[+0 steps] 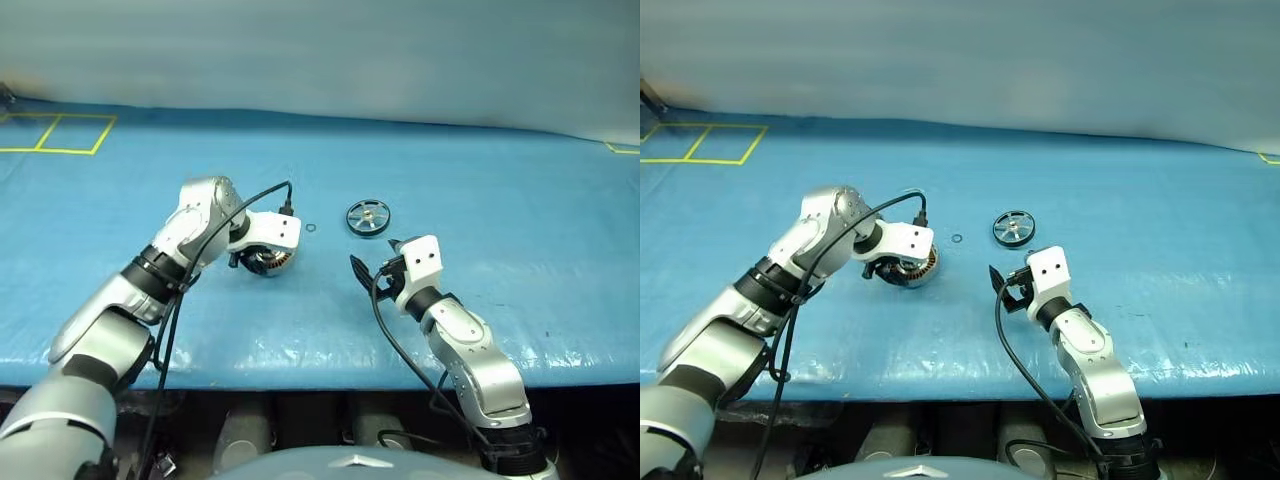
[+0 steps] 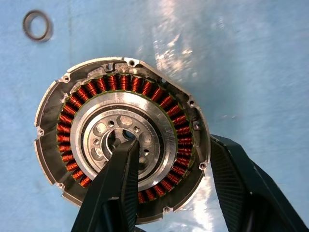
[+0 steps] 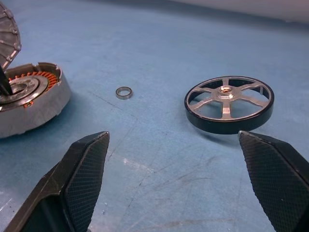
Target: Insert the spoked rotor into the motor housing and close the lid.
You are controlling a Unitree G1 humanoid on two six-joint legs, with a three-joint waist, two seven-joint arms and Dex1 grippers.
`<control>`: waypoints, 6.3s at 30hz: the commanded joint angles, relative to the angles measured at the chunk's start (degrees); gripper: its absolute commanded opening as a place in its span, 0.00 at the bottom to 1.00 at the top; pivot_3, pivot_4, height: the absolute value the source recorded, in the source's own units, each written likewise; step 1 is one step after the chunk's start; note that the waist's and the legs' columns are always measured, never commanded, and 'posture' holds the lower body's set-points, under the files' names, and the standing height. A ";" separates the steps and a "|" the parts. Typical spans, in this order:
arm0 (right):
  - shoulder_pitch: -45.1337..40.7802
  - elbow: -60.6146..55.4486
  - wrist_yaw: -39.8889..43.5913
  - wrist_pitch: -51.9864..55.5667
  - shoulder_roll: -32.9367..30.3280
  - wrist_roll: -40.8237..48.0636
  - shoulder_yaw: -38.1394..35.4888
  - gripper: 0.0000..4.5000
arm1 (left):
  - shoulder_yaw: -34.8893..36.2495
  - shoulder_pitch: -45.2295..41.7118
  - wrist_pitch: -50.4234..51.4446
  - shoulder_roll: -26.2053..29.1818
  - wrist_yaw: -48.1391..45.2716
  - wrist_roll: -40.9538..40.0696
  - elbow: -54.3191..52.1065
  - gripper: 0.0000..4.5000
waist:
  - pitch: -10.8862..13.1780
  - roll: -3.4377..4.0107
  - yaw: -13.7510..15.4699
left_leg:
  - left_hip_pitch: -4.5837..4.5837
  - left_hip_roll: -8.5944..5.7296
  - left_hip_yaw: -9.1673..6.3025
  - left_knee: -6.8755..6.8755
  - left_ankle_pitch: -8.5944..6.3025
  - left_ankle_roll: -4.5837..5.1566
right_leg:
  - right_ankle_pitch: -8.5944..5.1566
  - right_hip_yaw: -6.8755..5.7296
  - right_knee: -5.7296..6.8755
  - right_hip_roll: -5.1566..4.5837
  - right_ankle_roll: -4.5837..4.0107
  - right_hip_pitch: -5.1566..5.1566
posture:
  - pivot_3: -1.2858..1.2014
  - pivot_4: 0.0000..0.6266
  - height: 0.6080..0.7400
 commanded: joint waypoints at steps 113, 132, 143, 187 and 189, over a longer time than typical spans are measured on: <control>-49.58 74.06 13.29 -16.38 10.65 -9.40 3.22 0.50 | 28.90 70.65 -37.58 -16.67 52.66 -35.48 -22.66 1.00 | 0.23 0.36 -1.35 | 0.21 0.08 0.20 -0.73 0.30 -0.19 | 0.07 0.02 -0.21 -0.02 -0.67 -0.18 | 0.52 0.24 1.00; -38.03 28.98 8.12 -5.18 3.15 -2.68 -6.08 0.15 | 25.81 67.85 -39.47 -16.21 50.90 -35.65 -18.71 1.00 | 0.30 0.48 -0.70 | 0.12 0.08 0.12 -0.81 0.30 -0.20 | 0.02 -0.13 -0.25 -0.11 -0.73 -0.23 | 0.52 0.24 1.00; -10.70 -9.52 7.87 17.18 -4.87 1.68 -2.48 0.15 | 25.56 66.95 -38.72 -16.03 50.82 -36.00 -19.08 1.00 | 0.30 0.51 -0.54 | 0.09 0.08 0.00 -0.84 0.27 -0.23 | -0.11 -0.32 -0.29 -0.22 -0.88 -0.23 | 0.52 0.24 1.00; -6.72 -2.73 4.50 16.98 1.96 1.16 14.34 0.15 | 25.16 68.28 -32.93 -14.82 50.72 -38.41 -21.50 1.00 | 0.31 0.47 -0.38 | 0.07 0.04 -0.25 -0.82 0.24 -0.28 | -0.26 -0.66 -0.47 -0.60 -0.61 -0.35 | 0.52 0.24 1.00; -6.63 -2.82 4.49 16.91 1.91 1.11 14.30 0.30 | 25.13 68.26 -32.87 -14.91 50.79 -38.36 -21.52 1.00 | 0.31 0.47 -0.38 | 0.07 0.04 -0.25 -0.82 0.24 -0.28 | -0.26 -0.66 -0.47 -0.60 -0.61 -0.35 | 0.52 0.24 1.00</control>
